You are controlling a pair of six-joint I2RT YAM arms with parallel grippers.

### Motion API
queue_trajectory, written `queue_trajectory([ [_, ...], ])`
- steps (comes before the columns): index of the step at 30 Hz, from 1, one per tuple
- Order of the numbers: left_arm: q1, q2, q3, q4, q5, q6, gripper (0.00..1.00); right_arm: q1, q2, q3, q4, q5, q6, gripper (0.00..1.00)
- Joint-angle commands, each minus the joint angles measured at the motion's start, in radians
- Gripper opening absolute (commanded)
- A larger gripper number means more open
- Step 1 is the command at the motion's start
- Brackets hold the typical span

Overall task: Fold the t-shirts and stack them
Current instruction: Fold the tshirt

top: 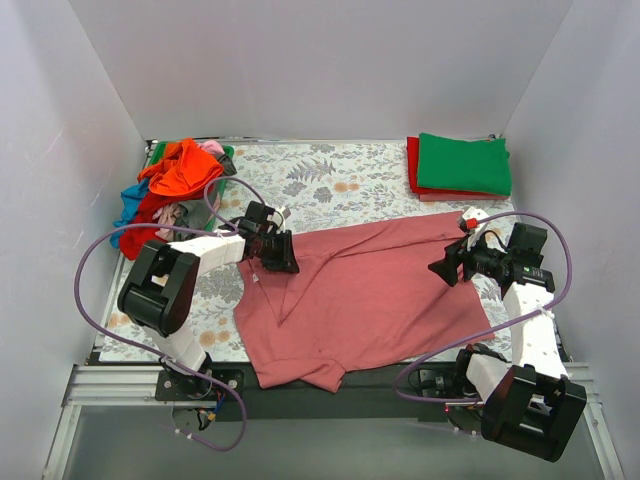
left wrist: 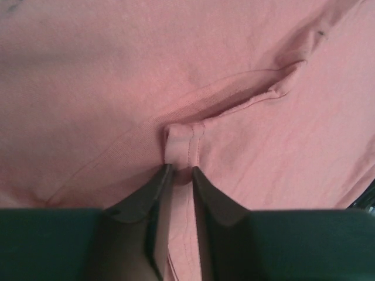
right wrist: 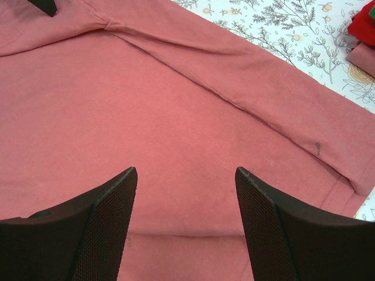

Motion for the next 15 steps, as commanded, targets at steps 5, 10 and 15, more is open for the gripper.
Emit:
queue_trajectory([
  [5, -0.008, -0.047, 0.006, 0.003, 0.026, 0.018, 0.04, -0.007, -0.003, -0.008, 0.012, -0.03, -0.006, 0.75],
  [10, -0.008, -0.07, -0.002, 0.018, 0.071, 0.018, 0.0, -0.01, -0.001, -0.008, 0.012, -0.028, -0.006, 0.75],
  [15, -0.014, -0.073, -0.011, 0.036, 0.127, 0.018, 0.0, -0.013, -0.003, -0.006, 0.012, -0.028, -0.006, 0.75],
])
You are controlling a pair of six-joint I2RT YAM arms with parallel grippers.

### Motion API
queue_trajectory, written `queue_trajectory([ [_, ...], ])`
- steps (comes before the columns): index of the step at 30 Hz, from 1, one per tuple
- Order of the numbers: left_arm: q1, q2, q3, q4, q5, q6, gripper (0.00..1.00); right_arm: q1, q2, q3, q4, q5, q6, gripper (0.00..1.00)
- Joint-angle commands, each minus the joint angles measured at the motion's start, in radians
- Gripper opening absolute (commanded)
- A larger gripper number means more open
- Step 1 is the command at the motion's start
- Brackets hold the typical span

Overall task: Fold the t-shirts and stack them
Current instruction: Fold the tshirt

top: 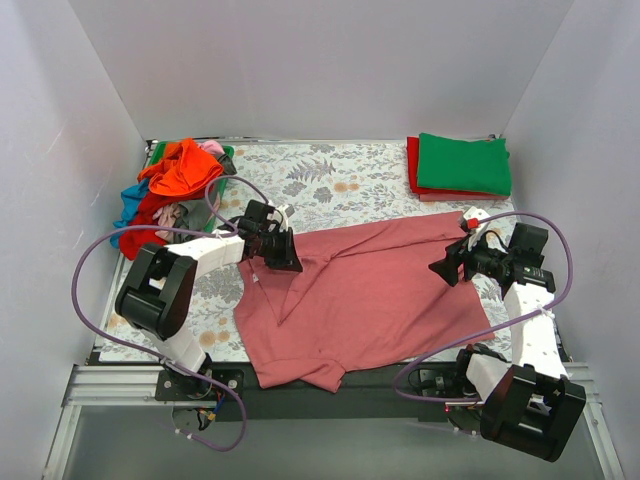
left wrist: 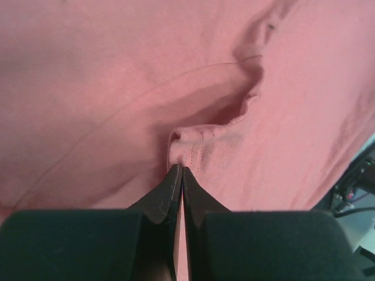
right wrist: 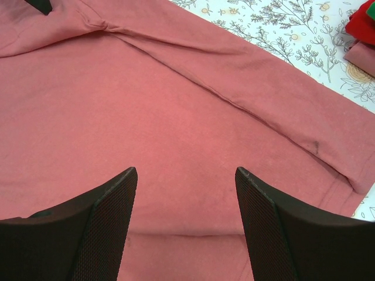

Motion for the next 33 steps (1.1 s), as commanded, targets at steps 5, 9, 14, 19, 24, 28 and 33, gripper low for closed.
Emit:
queue_trajectory([
  [5, -0.021, -0.05, -0.021, 0.046, 0.113, 0.006, 0.0, -0.012, -0.006, -0.006, 0.012, -0.027, -0.004, 0.75],
  [9, -0.03, -0.06, -0.031, 0.061, 0.148, 0.0, 0.0, -0.016, -0.004, -0.006, 0.011, -0.028, -0.004, 0.75],
  [14, -0.041, -0.089, -0.054, 0.078, 0.17, -0.008, 0.0, -0.019, -0.004, -0.006, 0.012, -0.03, -0.004, 0.75],
  [19, -0.055, -0.097, -0.064, 0.093, 0.188, -0.019, 0.0, -0.019, -0.004, -0.006, 0.012, -0.03, -0.003, 0.75],
  [24, -0.082, -0.077, -0.067, 0.115, 0.203, -0.037, 0.0, -0.02, -0.004, -0.006, 0.011, -0.03, -0.004, 0.75],
  [28, -0.119, -0.057, -0.069, 0.138, 0.216, -0.054, 0.02, -0.022, -0.004, -0.006, 0.011, -0.028, -0.004, 0.75],
  [33, -0.141, -0.056, -0.071, 0.145, 0.239, -0.062, 0.23, -0.022, -0.003, -0.006, 0.011, -0.027, -0.004, 0.75],
])
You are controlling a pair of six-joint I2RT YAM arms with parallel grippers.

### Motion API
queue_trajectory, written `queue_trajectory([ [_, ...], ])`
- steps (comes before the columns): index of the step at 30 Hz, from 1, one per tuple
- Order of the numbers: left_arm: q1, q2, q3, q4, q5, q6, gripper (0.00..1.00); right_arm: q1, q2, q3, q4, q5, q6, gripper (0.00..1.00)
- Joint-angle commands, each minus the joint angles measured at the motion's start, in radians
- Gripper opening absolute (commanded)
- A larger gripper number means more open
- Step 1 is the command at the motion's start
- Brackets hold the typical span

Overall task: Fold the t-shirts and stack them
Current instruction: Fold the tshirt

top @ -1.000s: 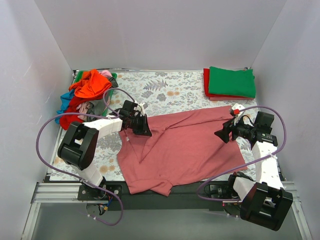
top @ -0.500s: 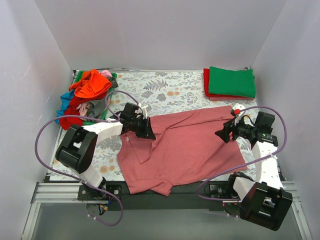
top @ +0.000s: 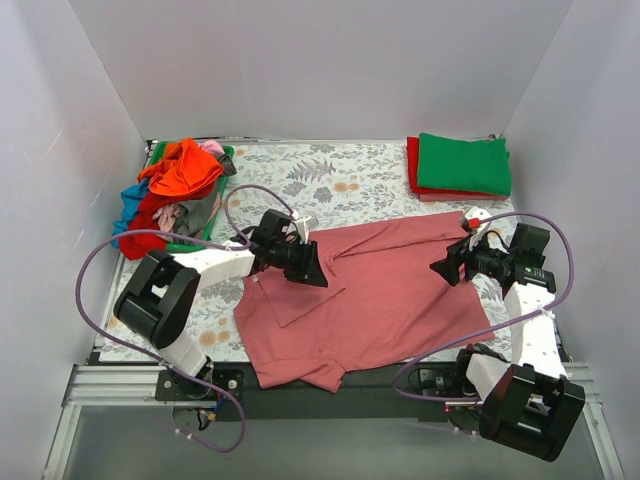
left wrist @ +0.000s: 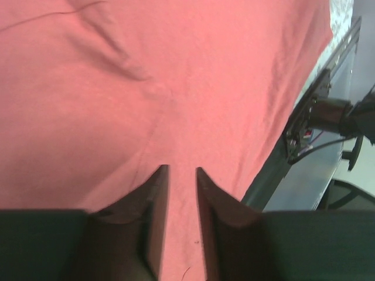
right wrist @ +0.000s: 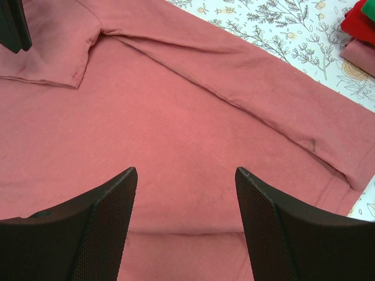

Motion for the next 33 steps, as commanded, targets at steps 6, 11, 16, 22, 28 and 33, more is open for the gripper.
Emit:
queue_trajectory([
  [6, -0.012, -0.137, -0.006, -0.042, -0.08, 0.034, 0.34, -0.009, -0.004, -0.008, 0.011, -0.022, -0.006, 0.75],
  [11, 0.028, -0.365, -0.048, -0.082, -0.404, 0.011, 0.59, -0.01, -0.003, -0.006, 0.009, -0.02, -0.006, 0.75],
  [16, 0.113, -0.523, -0.132, -0.11, -0.53, -0.047, 0.8, -0.01, 0.002, -0.008, 0.011, -0.015, -0.008, 0.75],
  [22, 0.209, -0.634, -0.154, -0.154, -0.563, -0.021, 0.85, -0.012, 0.013, -0.006, 0.011, -0.008, -0.009, 0.75],
  [28, 0.225, -0.645, -0.157, -0.168, -0.617, 0.016, 0.85, -0.012, 0.026, -0.006, 0.012, 0.009, -0.011, 0.75],
  [33, 0.226, -0.657, -0.18, -0.157, -0.665, 0.02, 0.85, -0.013, 0.045, -0.005, 0.014, 0.027, -0.012, 0.75],
])
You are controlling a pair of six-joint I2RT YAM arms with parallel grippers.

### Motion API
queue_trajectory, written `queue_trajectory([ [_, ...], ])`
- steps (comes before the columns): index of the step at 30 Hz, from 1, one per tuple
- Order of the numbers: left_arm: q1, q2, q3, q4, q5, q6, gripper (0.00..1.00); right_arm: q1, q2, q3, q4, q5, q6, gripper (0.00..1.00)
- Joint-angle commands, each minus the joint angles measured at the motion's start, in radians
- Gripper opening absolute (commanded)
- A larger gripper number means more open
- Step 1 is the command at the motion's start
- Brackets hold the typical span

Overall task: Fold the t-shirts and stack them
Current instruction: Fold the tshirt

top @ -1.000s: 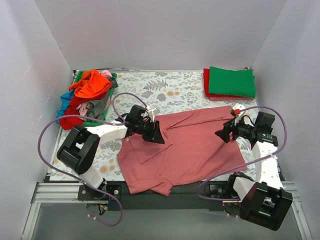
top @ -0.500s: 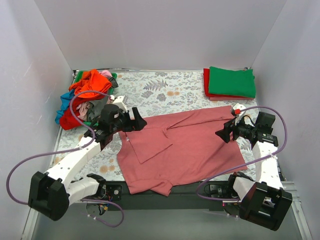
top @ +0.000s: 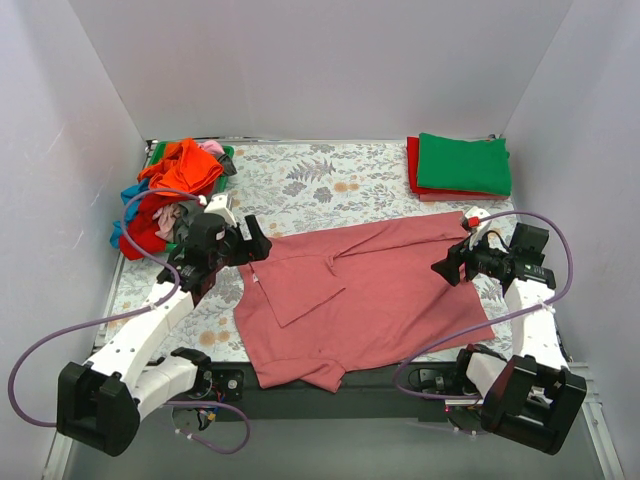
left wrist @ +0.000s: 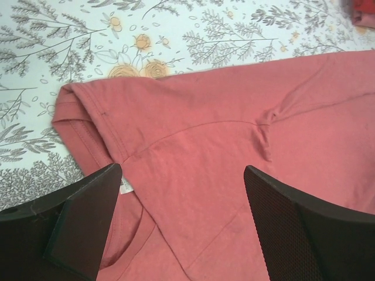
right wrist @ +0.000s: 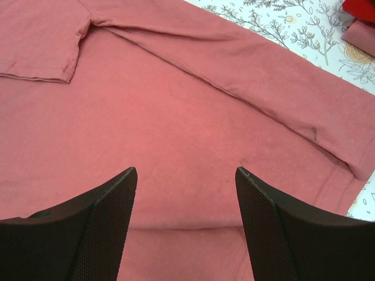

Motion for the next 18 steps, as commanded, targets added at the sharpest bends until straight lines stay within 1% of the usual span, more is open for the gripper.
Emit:
queue_trajectory([
  [1, 0.008, -0.034, -0.027, -0.003, -0.064, 0.024, 0.85, -0.007, 0.016, -0.005, 0.015, 0.009, -0.011, 0.75],
  [9, 0.009, -0.082, -0.052, -0.001, -0.087, 0.027, 0.86, -0.007, 0.046, 0.003, 0.018, 0.031, -0.011, 0.75],
  [12, 0.009, -0.087, -0.056, 0.0, -0.095, 0.024, 0.88, -0.007, 0.05, 0.003, 0.02, 0.04, -0.011, 0.75],
  [18, 0.009, -0.083, -0.056, 0.002, -0.097, 0.024, 0.89, -0.008, 0.057, 0.004, 0.024, 0.049, -0.007, 0.75],
])
